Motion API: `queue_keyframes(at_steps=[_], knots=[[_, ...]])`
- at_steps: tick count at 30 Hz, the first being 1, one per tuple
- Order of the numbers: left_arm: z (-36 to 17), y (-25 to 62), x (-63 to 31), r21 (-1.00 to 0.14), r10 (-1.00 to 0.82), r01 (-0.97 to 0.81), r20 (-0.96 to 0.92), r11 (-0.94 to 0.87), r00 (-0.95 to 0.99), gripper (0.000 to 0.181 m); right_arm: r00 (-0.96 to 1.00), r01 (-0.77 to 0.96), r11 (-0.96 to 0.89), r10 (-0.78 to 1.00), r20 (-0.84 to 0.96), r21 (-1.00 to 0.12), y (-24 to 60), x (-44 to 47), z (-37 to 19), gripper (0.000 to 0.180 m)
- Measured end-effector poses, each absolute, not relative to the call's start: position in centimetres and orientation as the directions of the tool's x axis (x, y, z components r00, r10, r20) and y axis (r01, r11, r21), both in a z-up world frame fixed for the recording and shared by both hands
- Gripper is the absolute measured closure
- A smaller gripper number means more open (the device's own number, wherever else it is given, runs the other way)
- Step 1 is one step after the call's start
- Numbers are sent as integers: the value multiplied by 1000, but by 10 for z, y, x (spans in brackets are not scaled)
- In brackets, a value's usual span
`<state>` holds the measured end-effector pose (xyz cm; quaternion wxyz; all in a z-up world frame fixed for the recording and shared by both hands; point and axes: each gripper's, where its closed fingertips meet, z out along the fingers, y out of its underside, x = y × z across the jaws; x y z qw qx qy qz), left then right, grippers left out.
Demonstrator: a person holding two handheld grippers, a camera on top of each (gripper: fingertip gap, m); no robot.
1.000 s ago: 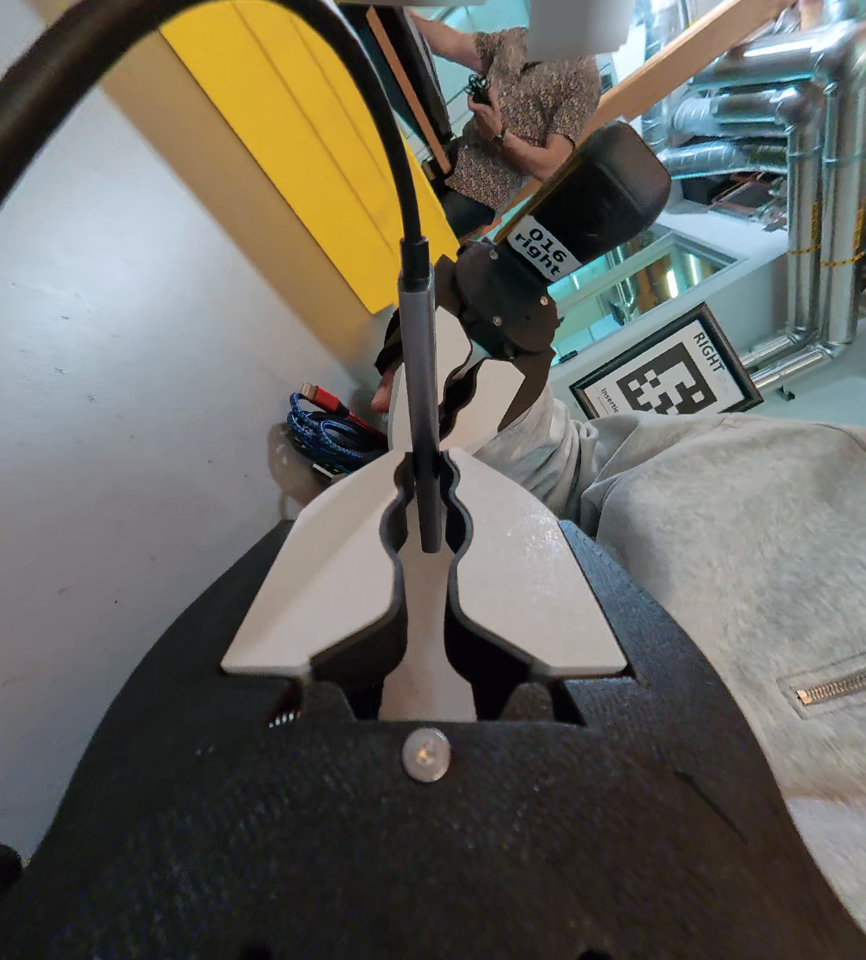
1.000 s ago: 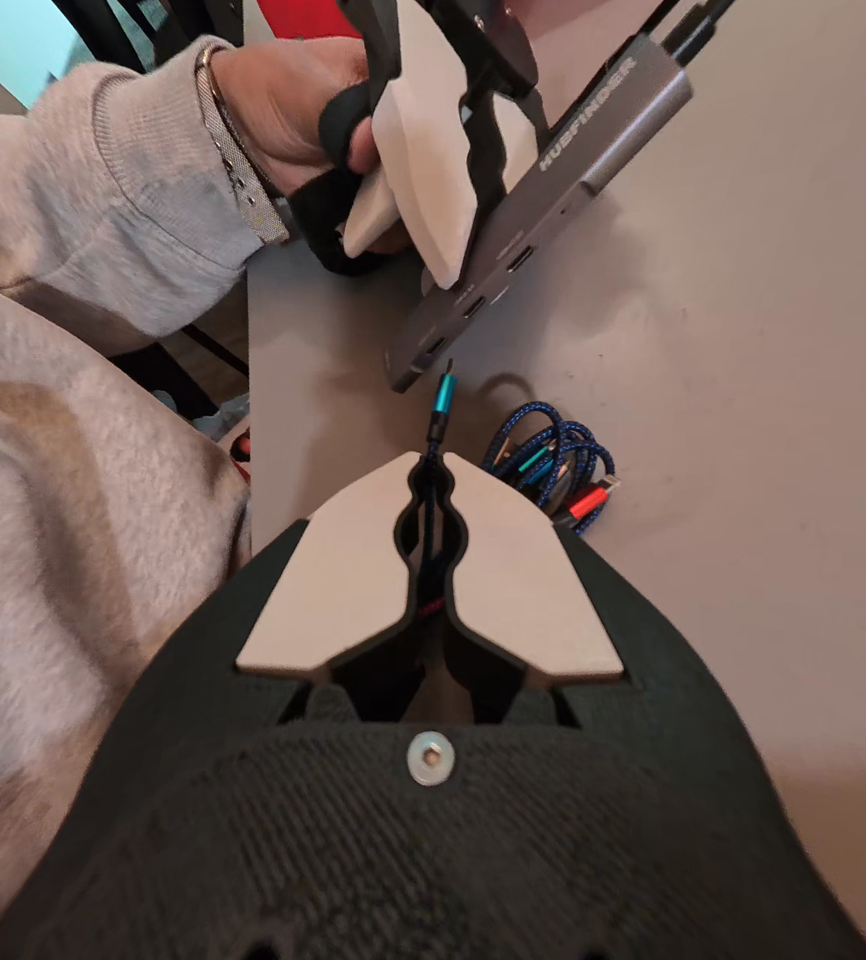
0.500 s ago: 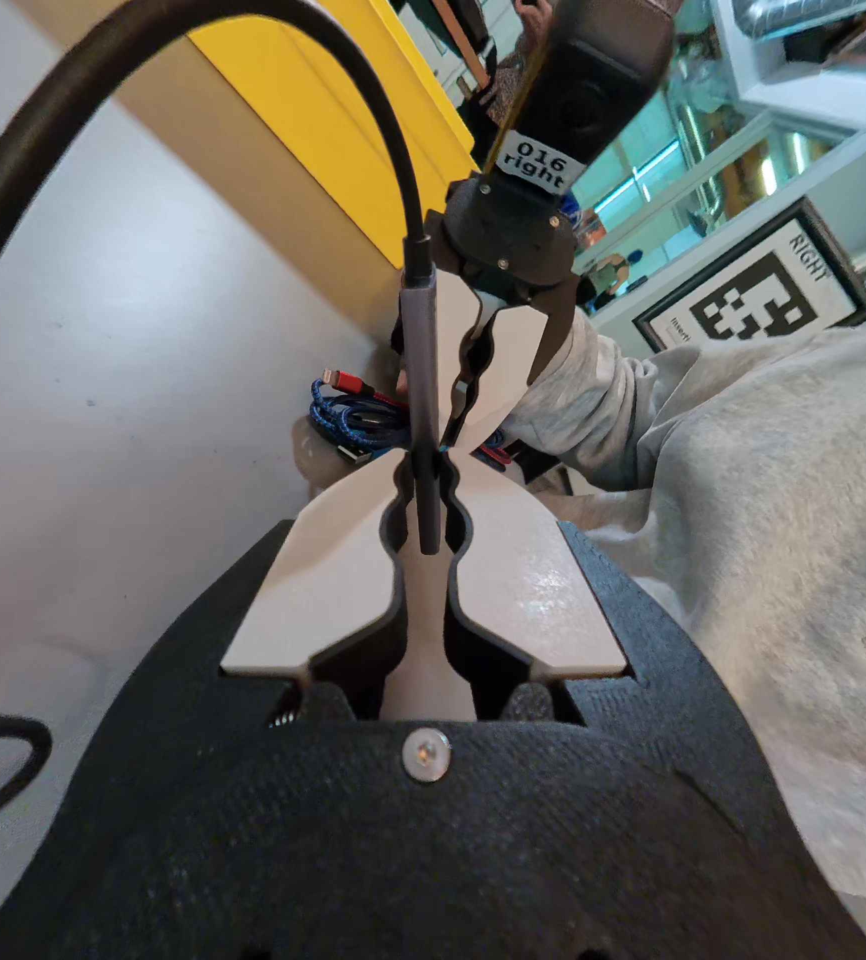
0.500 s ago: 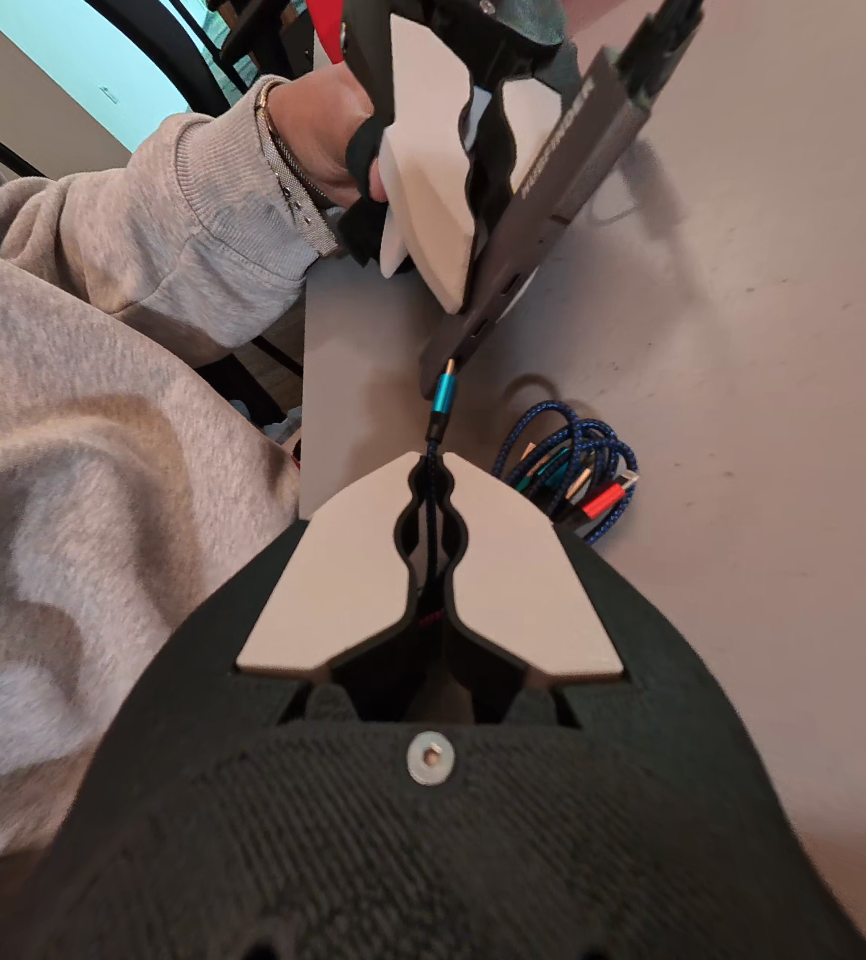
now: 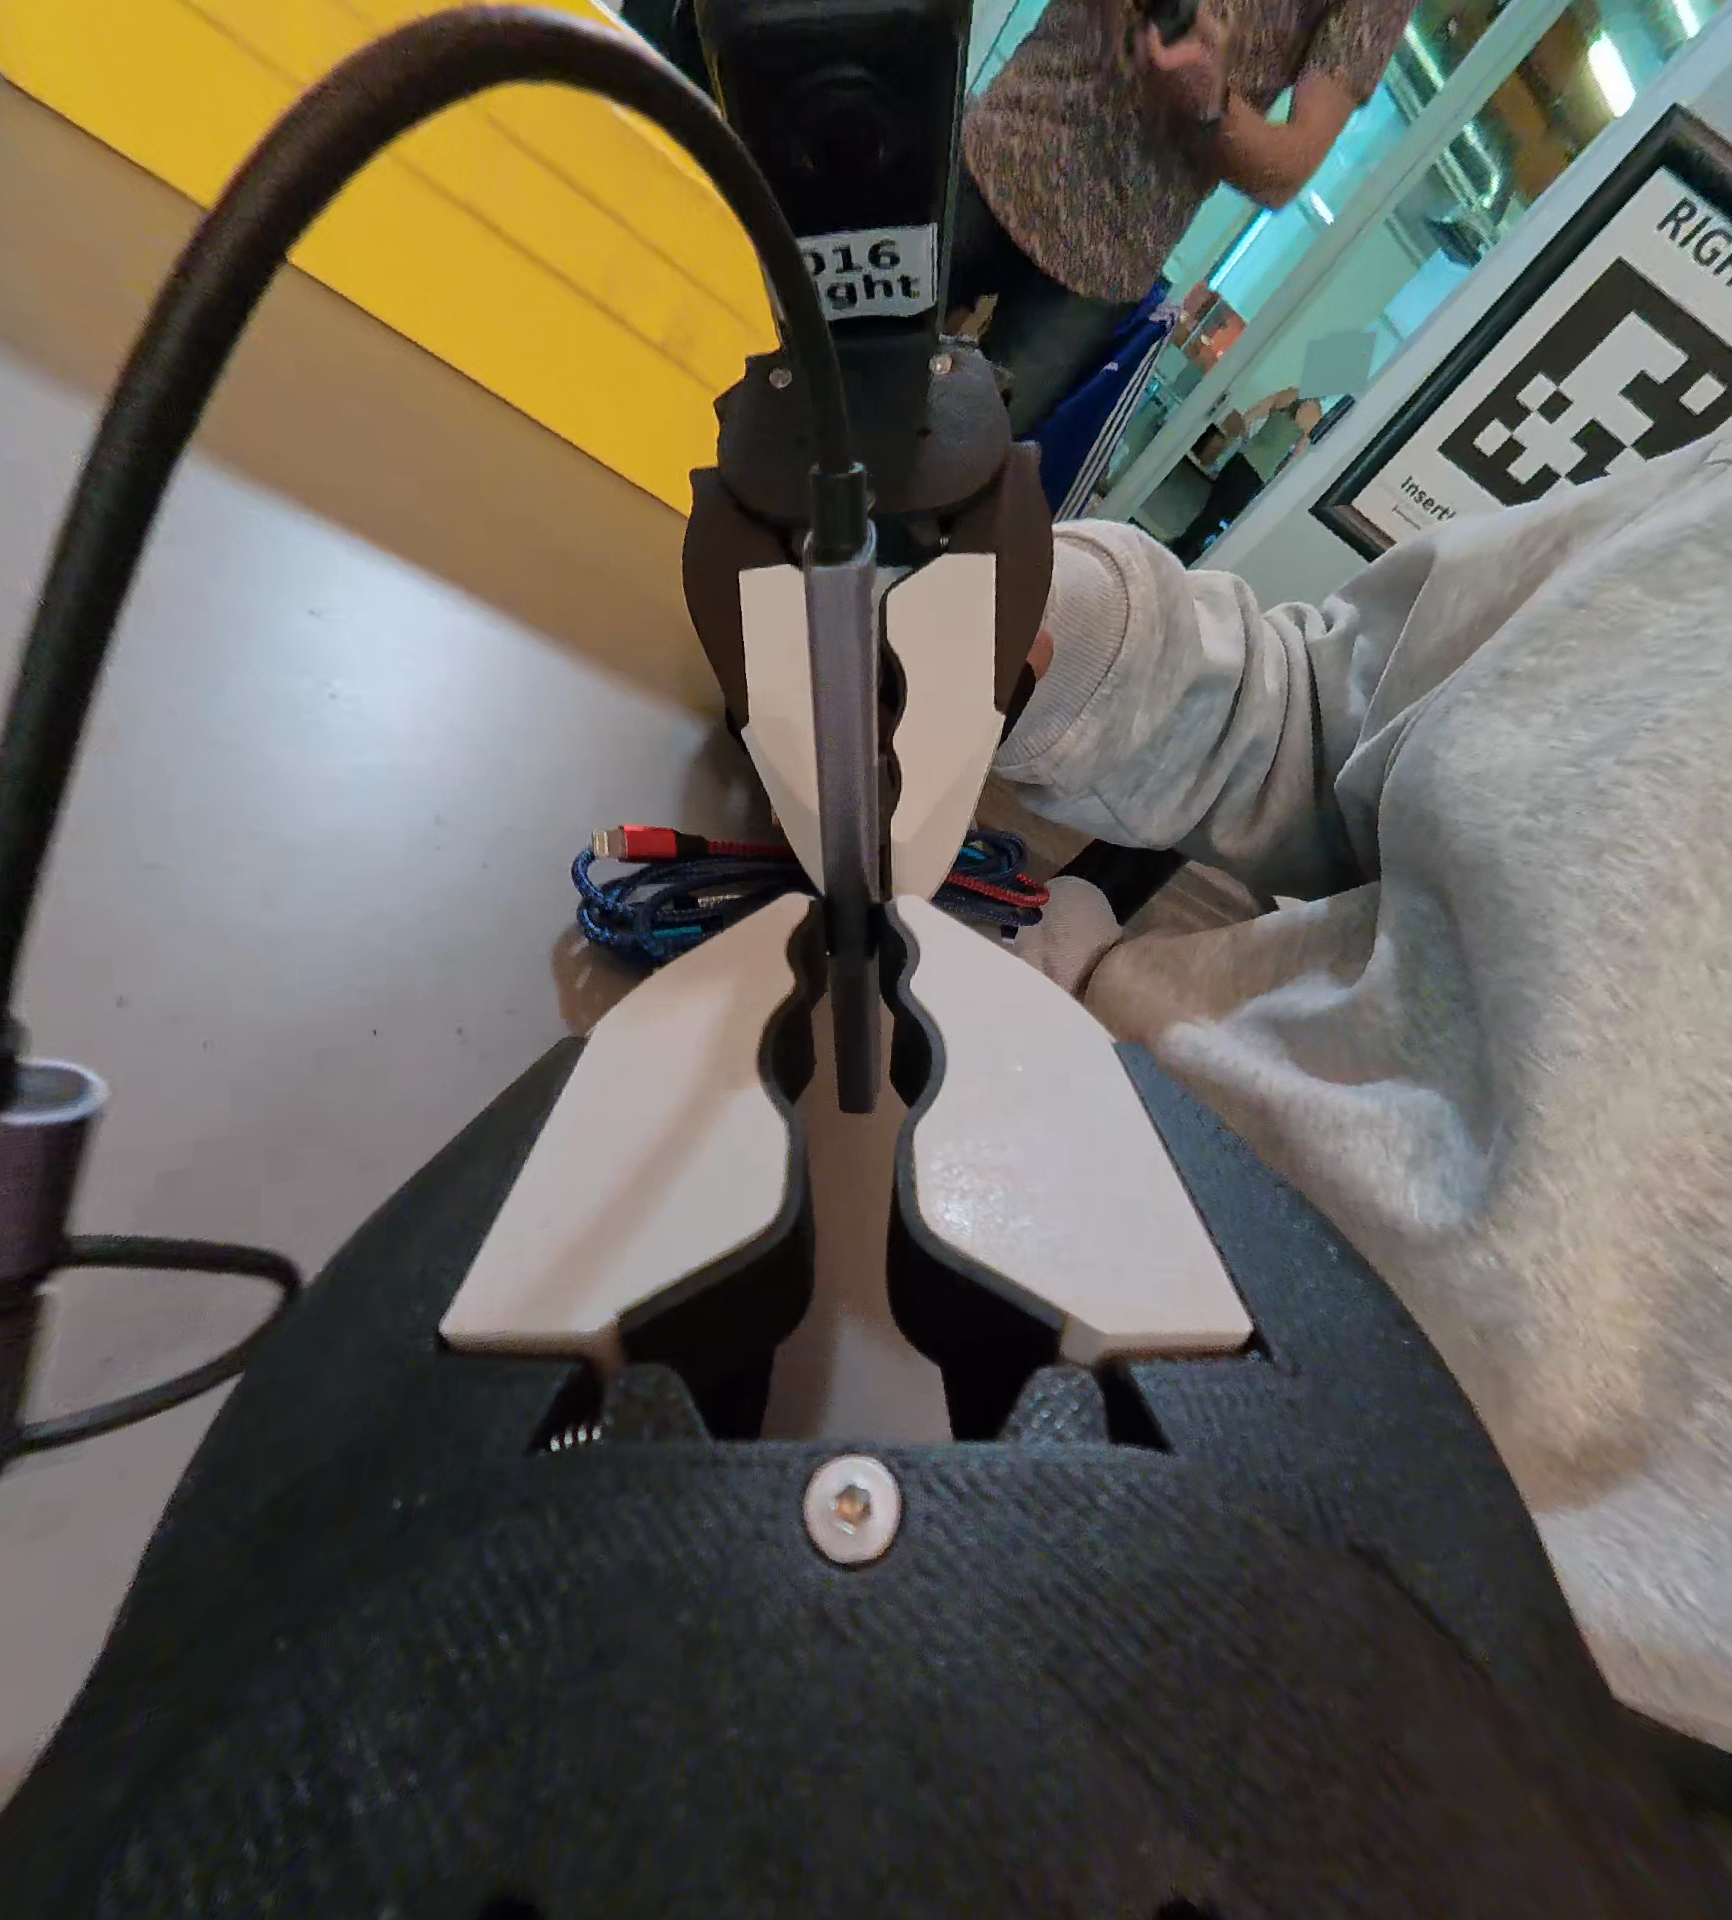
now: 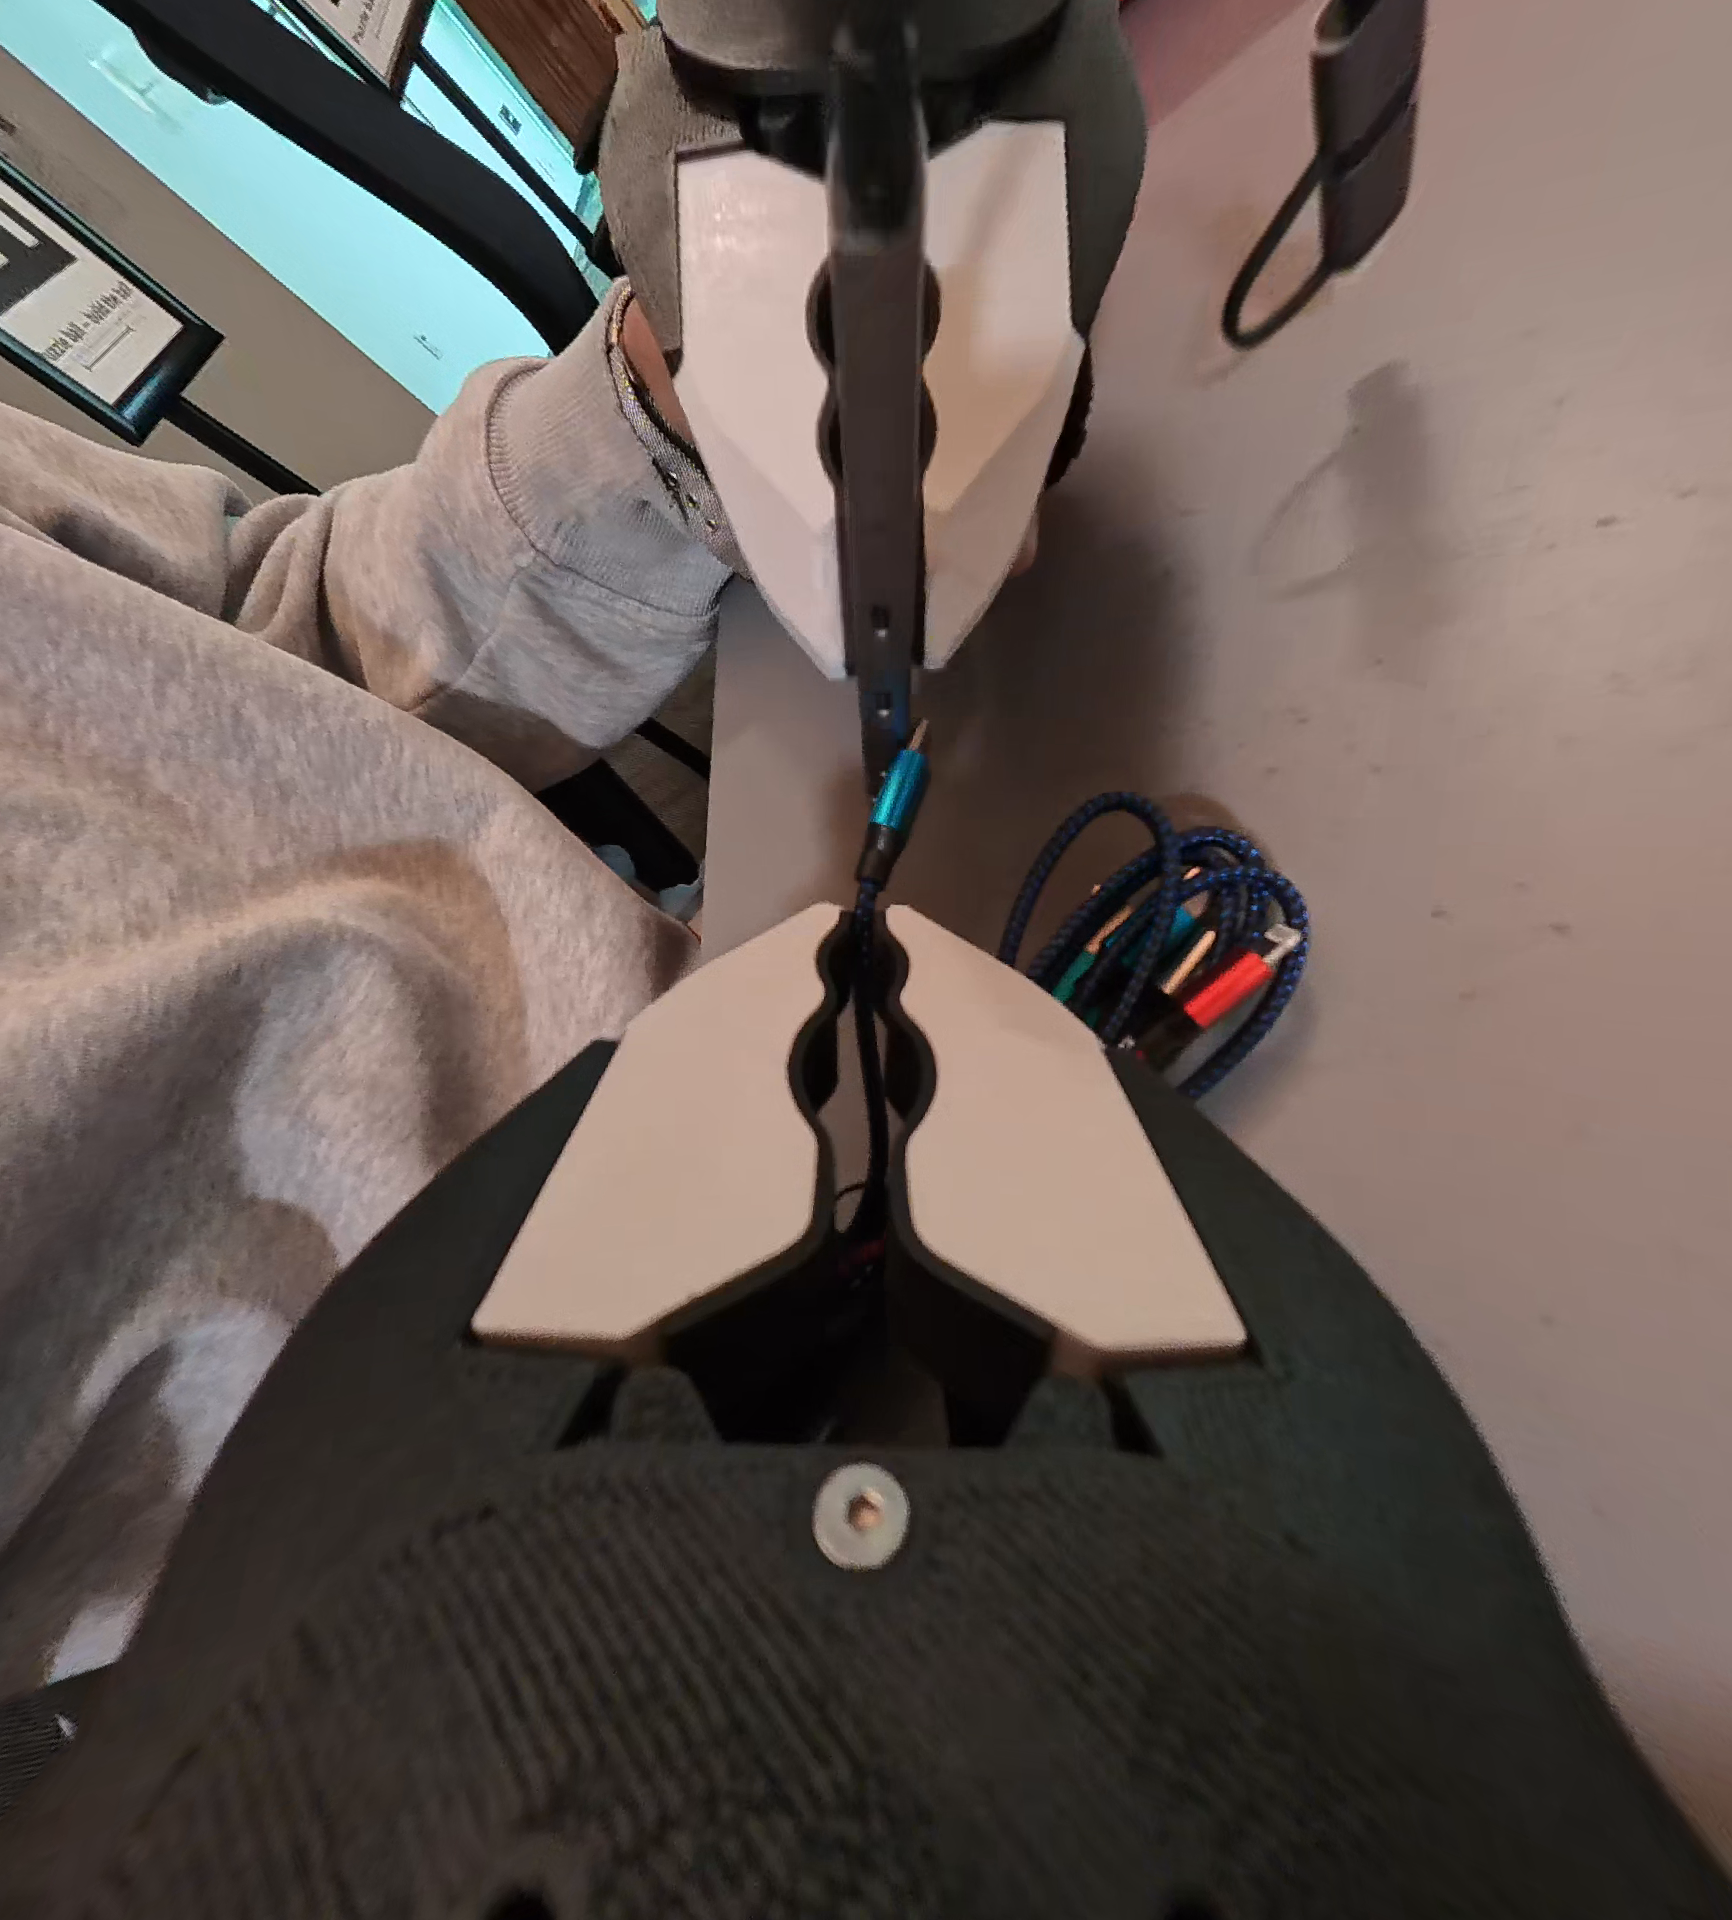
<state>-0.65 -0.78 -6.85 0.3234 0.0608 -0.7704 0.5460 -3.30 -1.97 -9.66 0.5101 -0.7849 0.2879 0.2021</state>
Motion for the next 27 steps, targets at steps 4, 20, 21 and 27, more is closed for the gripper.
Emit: queue_keyframes(at_steps=[4, 20, 21, 27], knots=[[-62, -6, -2, -818, 267, -458, 555, 347, -788, 171, 754, -656, -331, -239, -612, -678, -20, -36, -97, 177], [-63, -6, -8, -836, 286, -411, 520, 363, -805, 171, 735, -672, -326, -182, -653, -665, -22, -42, -92, 177], [-63, -6, -8, -836, 285, -408, 518, 366, -806, 171, 735, -672, -328, -183, -653, -664, -23, -42, -92, 177], [-65, -7, -12, -840, 294, -384, 504, 383, -812, 171, 729, -678, -327, -181, -660, -659, -23, -43, -93, 177]])
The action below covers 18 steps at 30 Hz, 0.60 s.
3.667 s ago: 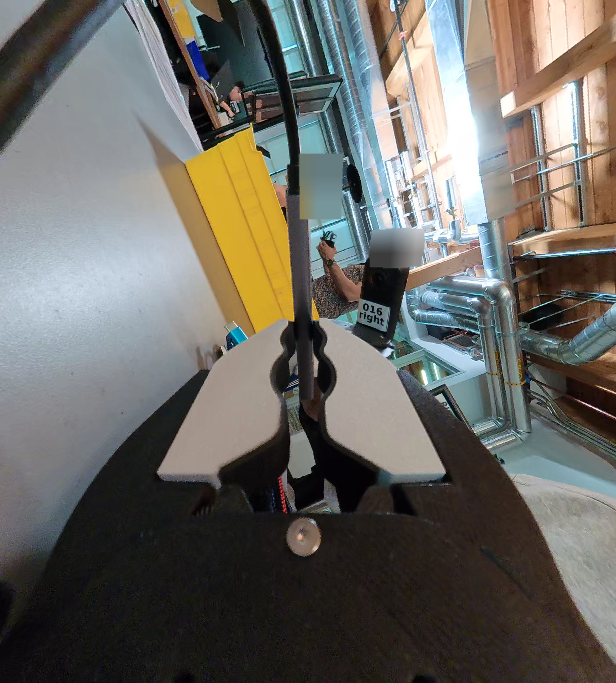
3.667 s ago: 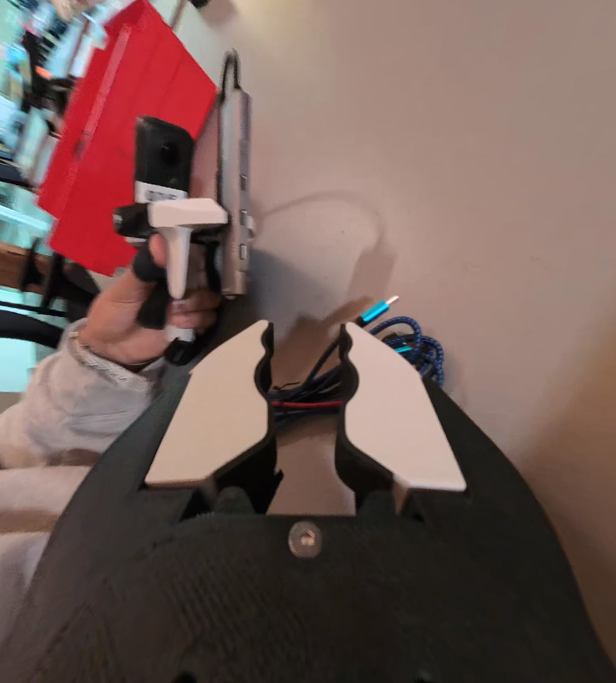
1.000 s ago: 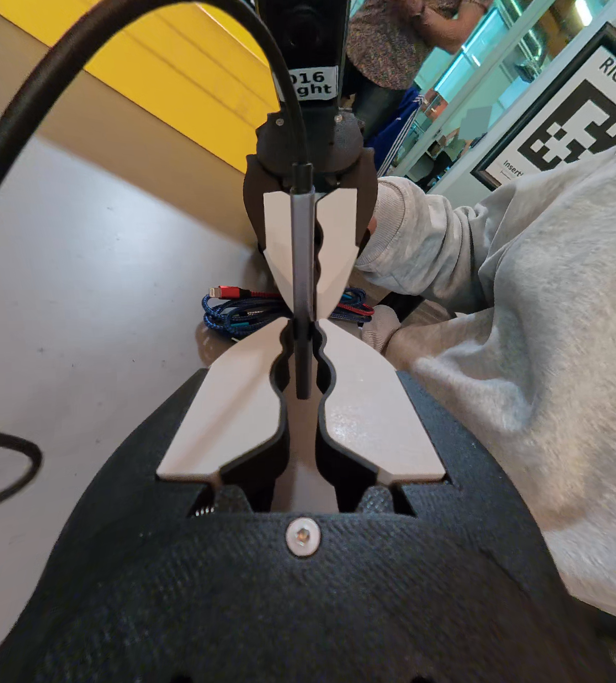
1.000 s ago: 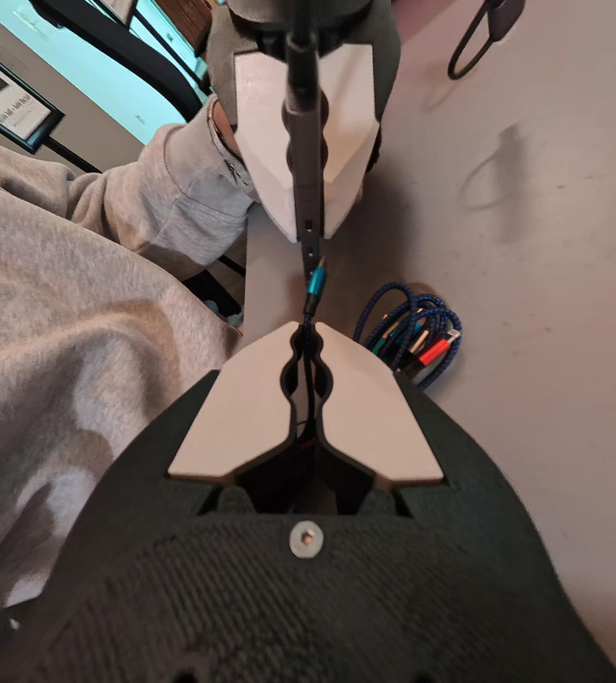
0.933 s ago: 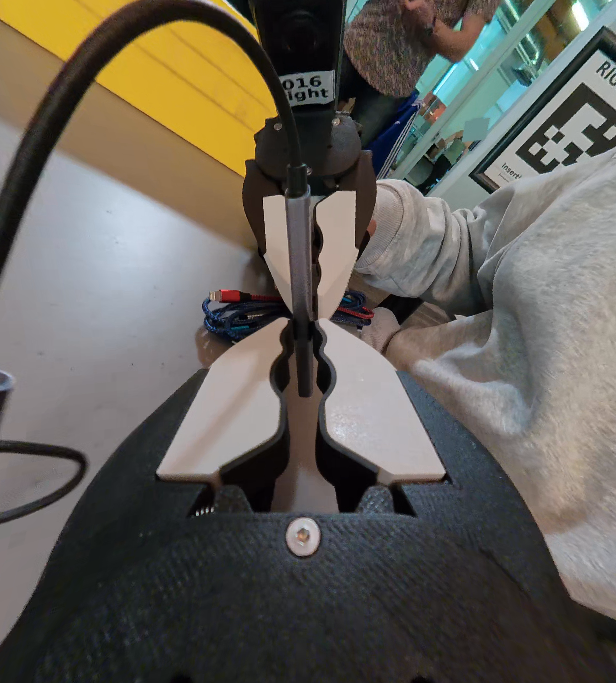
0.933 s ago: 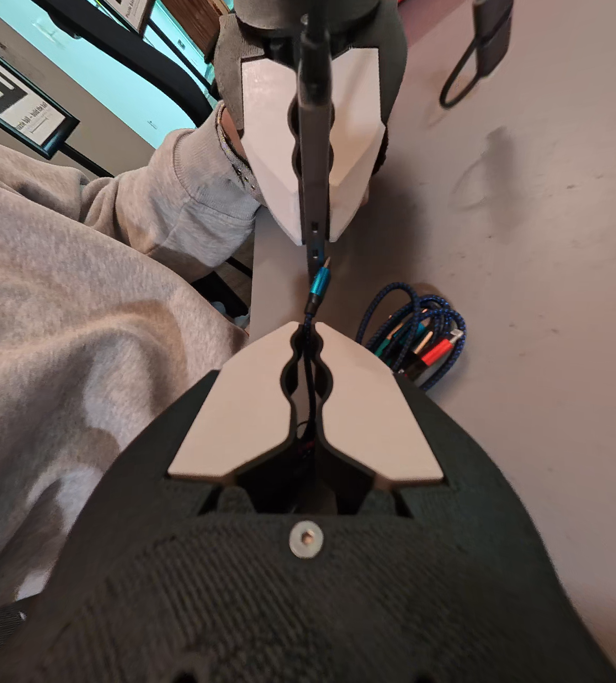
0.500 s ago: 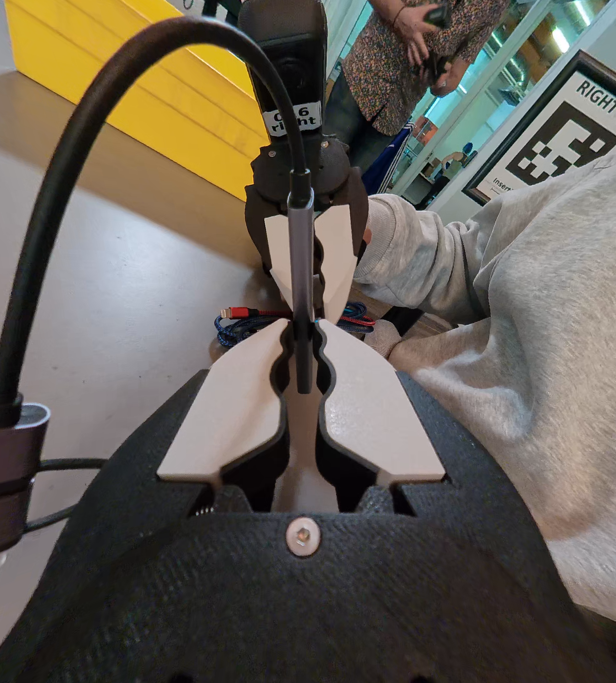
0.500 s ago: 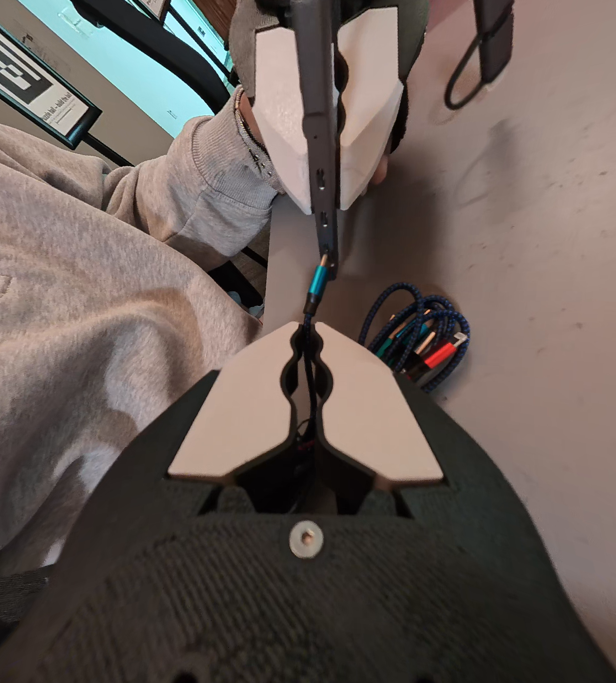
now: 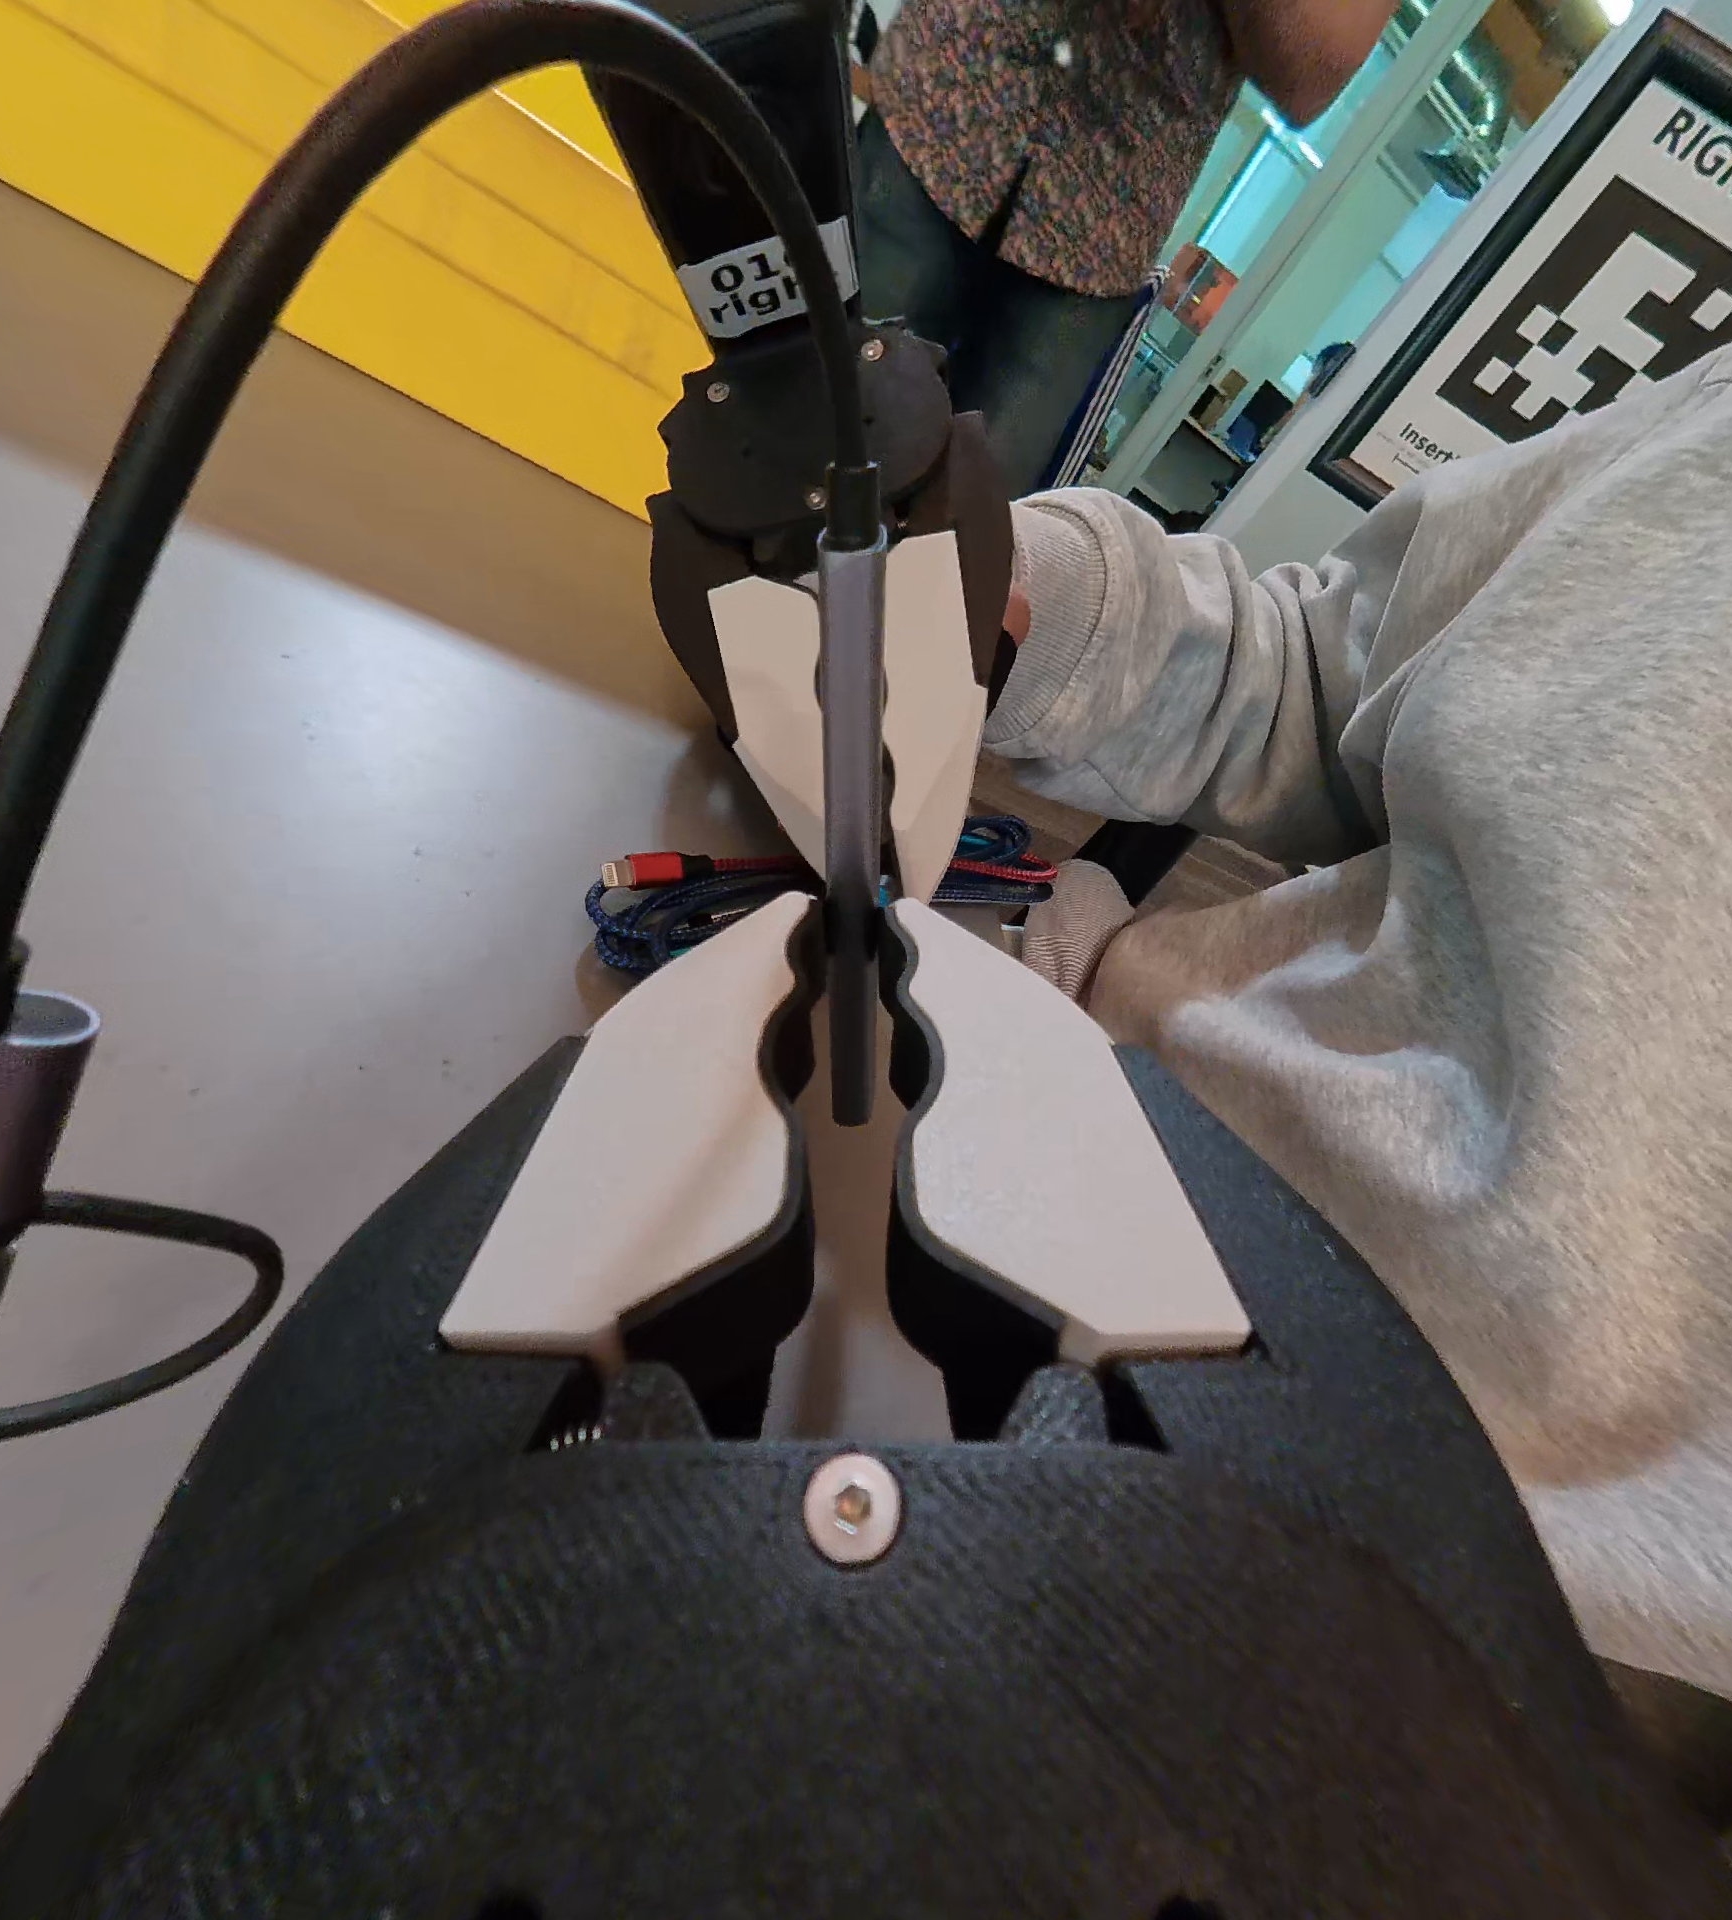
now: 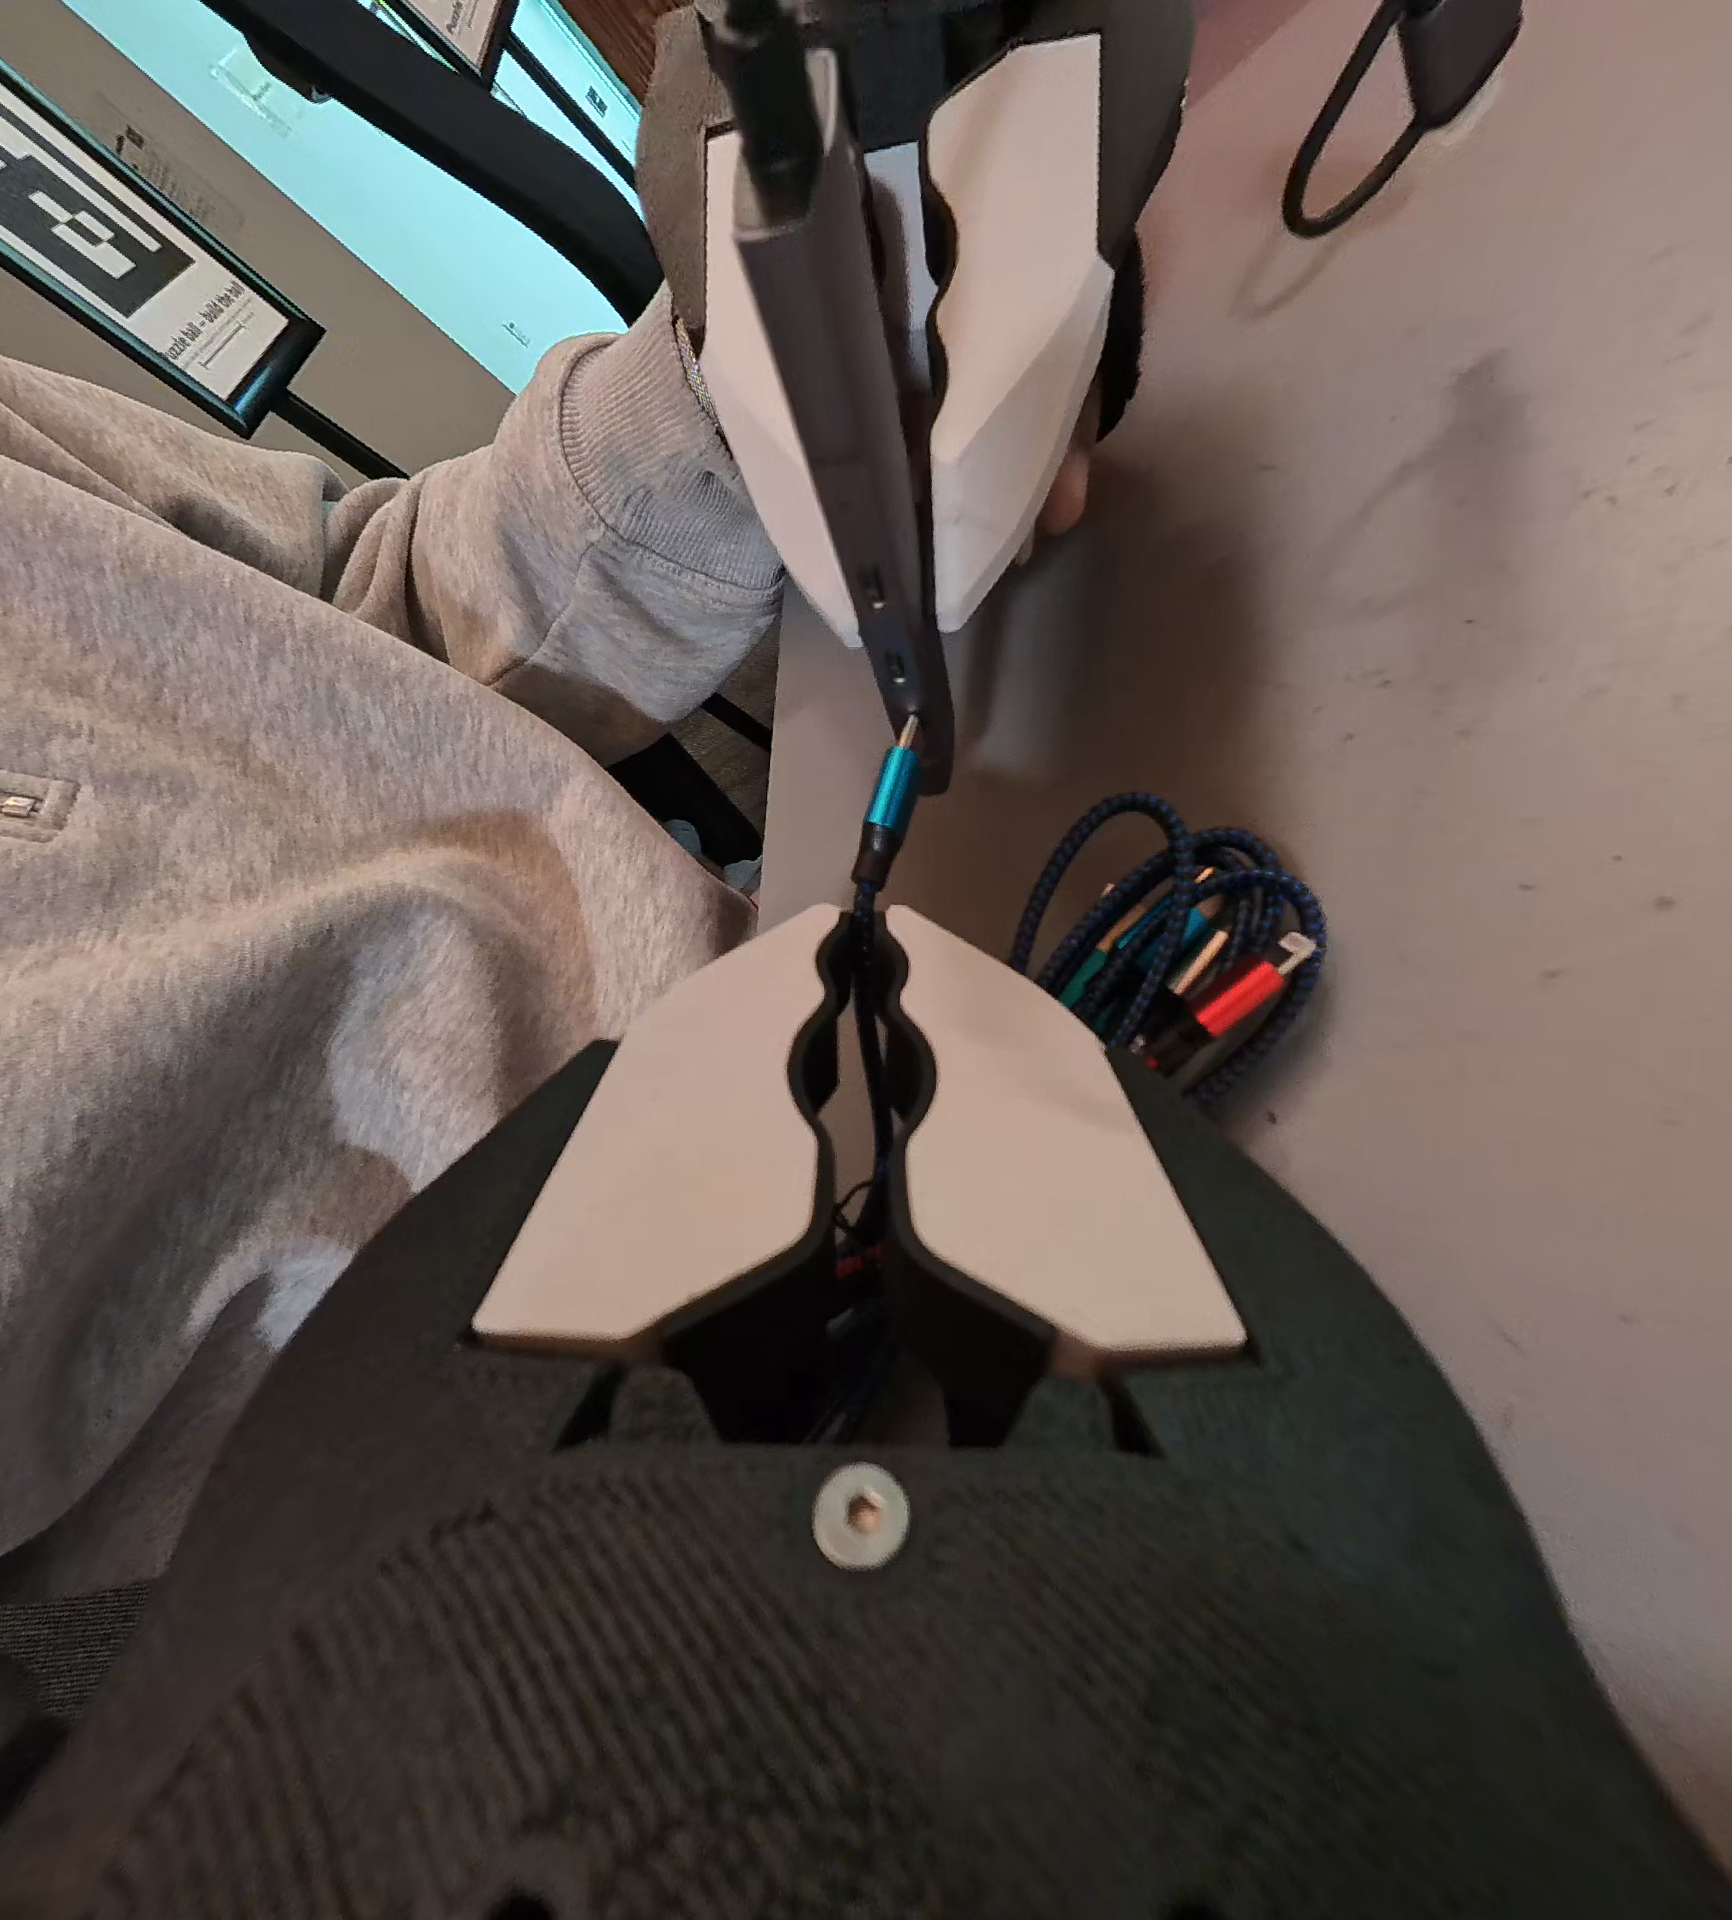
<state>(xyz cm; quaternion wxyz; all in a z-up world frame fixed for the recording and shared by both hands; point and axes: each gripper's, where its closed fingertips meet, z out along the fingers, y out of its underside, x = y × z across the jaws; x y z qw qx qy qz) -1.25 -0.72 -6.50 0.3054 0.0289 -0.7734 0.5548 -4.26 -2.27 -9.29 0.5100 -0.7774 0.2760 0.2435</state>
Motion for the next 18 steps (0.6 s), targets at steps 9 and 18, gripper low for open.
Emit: queue_keyframes(at_steps=[9, 18], knots=[[-65, -9, -13, -837, 294, -395, 513, 378, -806, 171, 723, -685, -314, -187, -665, -657, -23, -41, -92, 177], [-63, -9, 0, -825, 246, -453, 542, 338, -804, 171, 736, -676, -307, -222, -640, -670, -27, -35, -93, 177]])
